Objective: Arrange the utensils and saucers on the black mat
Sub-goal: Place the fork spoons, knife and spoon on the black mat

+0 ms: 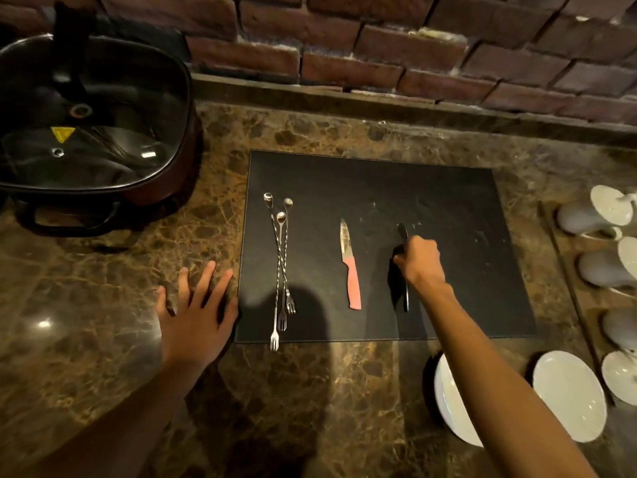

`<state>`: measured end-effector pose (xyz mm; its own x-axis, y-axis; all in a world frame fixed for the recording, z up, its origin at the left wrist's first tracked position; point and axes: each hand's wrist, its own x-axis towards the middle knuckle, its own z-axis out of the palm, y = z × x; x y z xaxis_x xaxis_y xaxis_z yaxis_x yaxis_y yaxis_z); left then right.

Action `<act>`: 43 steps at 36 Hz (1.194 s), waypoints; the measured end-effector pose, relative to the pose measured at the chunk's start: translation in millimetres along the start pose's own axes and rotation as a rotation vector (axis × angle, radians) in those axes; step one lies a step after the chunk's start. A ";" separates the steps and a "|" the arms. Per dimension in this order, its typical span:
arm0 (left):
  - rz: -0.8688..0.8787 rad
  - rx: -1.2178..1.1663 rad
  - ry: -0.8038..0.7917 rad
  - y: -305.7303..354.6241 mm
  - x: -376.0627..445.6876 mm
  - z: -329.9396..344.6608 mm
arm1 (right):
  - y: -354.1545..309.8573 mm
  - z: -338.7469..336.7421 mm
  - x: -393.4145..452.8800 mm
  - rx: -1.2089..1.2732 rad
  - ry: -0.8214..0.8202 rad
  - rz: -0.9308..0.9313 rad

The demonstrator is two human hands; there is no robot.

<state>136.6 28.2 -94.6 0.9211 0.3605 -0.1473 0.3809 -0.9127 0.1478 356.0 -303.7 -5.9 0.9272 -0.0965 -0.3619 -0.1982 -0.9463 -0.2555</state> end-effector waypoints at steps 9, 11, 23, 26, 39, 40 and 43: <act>0.007 0.016 -0.025 2.1 0.6 -5.1 | -2.3 4.9 17.8 0.032 0.089 -0.042; 0.006 0.022 -0.029 2.3 0.4 -5.7 | 2.5 3.7 19.7 0.069 0.084 -0.029; 0.000 0.010 -0.018 1.0 -1.1 -3.4 | 18.2 -3.3 16.1 0.166 0.017 -0.036; 0.003 0.004 -0.009 -1.1 -0.3 -0.5 | 23.8 -7.5 9.6 0.196 0.025 -0.028; 0.012 -0.013 -0.021 -2.8 -3.0 2.3 | 70.2 -10.5 -69.2 0.283 -0.011 -0.074; 0.017 -0.015 -0.028 -3.1 -4.6 1.4 | 74.3 -10.9 -75.8 0.277 -0.009 -0.077; 0.022 -0.032 -0.031 -2.7 -16.0 -1.6 | 87.7 -13.3 -95.4 0.264 -0.015 -0.090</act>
<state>121.0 25.2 -91.1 0.9266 0.3335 -0.1740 0.3631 -0.9137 0.1824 254.4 -381.6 18.1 0.9405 -0.0094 -0.3396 -0.1930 -0.8376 -0.5111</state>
